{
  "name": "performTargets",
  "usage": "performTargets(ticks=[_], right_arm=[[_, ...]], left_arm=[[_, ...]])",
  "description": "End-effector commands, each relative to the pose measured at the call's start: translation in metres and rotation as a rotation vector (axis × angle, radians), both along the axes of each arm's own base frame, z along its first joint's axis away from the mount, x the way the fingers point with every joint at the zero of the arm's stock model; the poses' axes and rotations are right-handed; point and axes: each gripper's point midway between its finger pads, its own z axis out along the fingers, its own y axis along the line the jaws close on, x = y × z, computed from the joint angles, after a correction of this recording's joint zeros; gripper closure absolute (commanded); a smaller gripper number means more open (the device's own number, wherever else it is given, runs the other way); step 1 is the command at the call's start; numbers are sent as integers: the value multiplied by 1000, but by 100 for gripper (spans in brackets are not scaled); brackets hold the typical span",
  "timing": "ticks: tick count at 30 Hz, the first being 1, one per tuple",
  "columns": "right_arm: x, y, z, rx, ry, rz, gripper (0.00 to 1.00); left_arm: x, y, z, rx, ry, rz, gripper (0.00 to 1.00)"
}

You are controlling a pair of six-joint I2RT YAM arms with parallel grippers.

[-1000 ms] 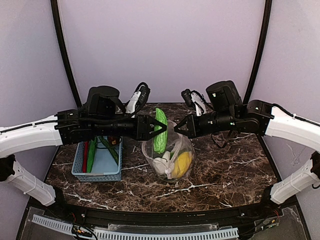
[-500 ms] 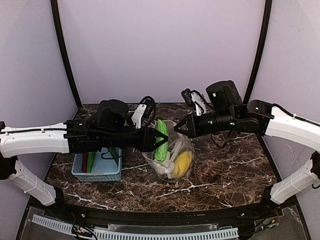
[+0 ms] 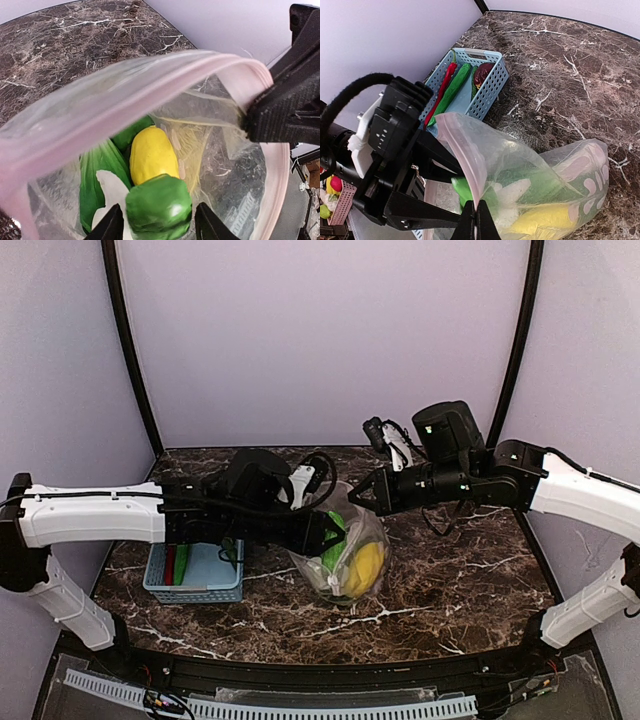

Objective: Place the food in the zip-top bag and seal the zipper
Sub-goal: Place the fake vegetable in the zipper food storage bag.

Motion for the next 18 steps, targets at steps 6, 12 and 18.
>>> performTargets(ticks=[6,12,18], right_arm=[[0,6,17,59,-29,1,100],[-1,5,17,59,-31,3,100],[0,3,17,59,-32,-3,100]], left_arm=[[2,-5,5,19,16,10,48],[4,-4,9,9,5,22,39],[-2,3,33,-46,-13,8,31]])
